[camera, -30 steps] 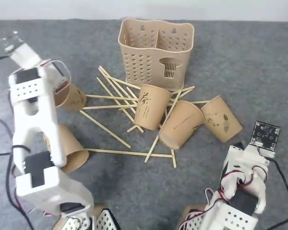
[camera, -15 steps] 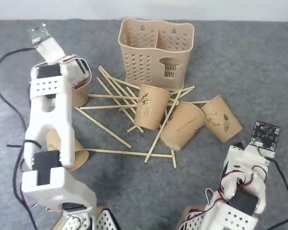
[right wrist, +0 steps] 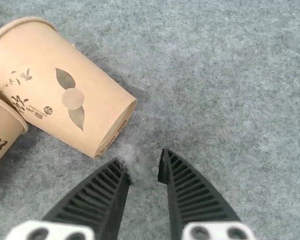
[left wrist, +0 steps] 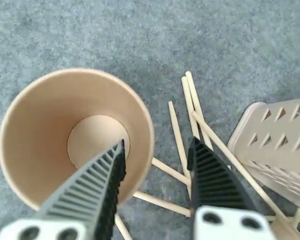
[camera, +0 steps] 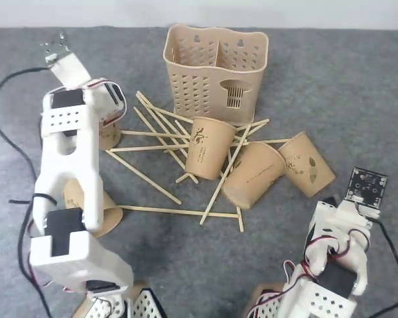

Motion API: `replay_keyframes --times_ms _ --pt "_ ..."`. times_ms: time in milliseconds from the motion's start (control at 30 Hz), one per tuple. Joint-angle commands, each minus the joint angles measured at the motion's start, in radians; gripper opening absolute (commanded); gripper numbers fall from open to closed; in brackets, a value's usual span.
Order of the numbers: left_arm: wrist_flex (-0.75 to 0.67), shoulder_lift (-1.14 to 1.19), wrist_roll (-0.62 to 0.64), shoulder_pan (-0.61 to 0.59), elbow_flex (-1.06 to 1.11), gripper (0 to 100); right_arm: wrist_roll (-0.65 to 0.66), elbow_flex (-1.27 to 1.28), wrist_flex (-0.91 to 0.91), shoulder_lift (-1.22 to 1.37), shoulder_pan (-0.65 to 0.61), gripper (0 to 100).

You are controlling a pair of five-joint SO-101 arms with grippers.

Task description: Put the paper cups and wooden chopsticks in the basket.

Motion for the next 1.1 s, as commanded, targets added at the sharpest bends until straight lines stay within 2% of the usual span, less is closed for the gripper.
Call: replay_keyframes --times_ms 0,67,100,267,367,467,633,800,867,1067 --pt "0.026 -0.032 0.006 0.011 -0.031 14 0.025 -0.003 -0.004 -0.015 -0.004 8.7" --pt "0.028 -0.032 0.006 0.011 -0.036 2 0.025 -0.003 -0.004 -0.015 -0.004 8.7" --pt "0.028 -0.032 0.006 0.011 -0.038 0 0.025 -0.003 -0.004 -0.015 -0.004 8.7" --pt "0.031 -0.032 -0.029 0.011 -0.036 1 0.025 -0.003 -0.004 -0.015 -0.002 8.7" --pt "0.097 -0.034 -0.057 0.018 -0.088 1 0.025 -0.003 -0.004 -0.015 -0.002 8.7" --pt "0.224 -0.034 -0.057 0.028 -0.208 1 0.025 -0.003 -0.004 -0.015 -0.002 8.7" --pt "0.47 -0.034 -0.077 0.055 -0.53 1 0.025 -0.003 -0.004 -0.015 -0.002 8.7" --pt "0.683 -0.023 -0.104 0.133 -0.866 1 0.025 -0.008 -0.004 -0.015 -0.004 8.6" --pt "0.72 -0.023 -0.104 0.17 -0.954 1 0.017 -0.014 -0.005 -0.015 -0.013 8.6" --pt "0.707 -0.021 -0.106 0.315 -1.052 1 -0.014 -0.186 -0.027 -0.013 -0.084 8.6"
